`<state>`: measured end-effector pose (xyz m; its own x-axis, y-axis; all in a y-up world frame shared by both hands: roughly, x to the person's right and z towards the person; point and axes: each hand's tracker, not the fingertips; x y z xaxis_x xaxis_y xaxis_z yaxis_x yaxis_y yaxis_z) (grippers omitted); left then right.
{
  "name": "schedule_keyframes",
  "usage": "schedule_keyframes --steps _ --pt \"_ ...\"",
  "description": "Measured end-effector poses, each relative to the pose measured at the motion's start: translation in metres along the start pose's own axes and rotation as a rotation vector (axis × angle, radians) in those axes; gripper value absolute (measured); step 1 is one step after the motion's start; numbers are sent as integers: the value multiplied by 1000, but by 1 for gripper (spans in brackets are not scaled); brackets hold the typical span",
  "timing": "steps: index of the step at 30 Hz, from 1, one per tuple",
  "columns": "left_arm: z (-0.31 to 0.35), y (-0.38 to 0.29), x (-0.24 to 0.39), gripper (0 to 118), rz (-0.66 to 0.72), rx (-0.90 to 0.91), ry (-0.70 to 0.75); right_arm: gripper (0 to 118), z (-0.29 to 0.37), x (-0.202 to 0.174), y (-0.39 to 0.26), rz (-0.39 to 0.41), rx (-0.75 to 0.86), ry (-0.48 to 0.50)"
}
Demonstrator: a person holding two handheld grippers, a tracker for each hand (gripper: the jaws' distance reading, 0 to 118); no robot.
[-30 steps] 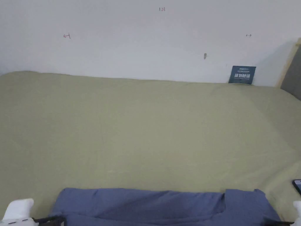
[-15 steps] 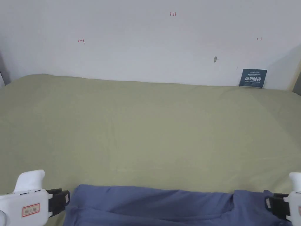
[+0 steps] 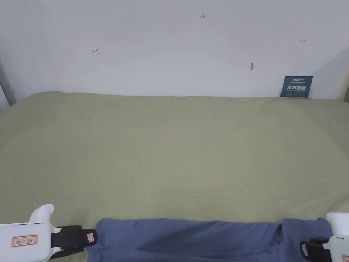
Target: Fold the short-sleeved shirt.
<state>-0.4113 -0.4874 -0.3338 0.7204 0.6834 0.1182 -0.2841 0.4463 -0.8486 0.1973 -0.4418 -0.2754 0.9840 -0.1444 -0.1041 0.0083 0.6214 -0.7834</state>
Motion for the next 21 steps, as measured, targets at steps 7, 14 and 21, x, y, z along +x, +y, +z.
schedule_keyframes --steps 7,14,21 --pt "-44 8 -42 118 199 -121 12 0 -3 9 2 -25 -6 -11" --pt "-62 -17 -42 118 277 58 -156 0 -7 13 1 -65 -11 1" --pt "-81 -26 -7 10 137 -82 30 0 -2 13 2 -58 -17 12"
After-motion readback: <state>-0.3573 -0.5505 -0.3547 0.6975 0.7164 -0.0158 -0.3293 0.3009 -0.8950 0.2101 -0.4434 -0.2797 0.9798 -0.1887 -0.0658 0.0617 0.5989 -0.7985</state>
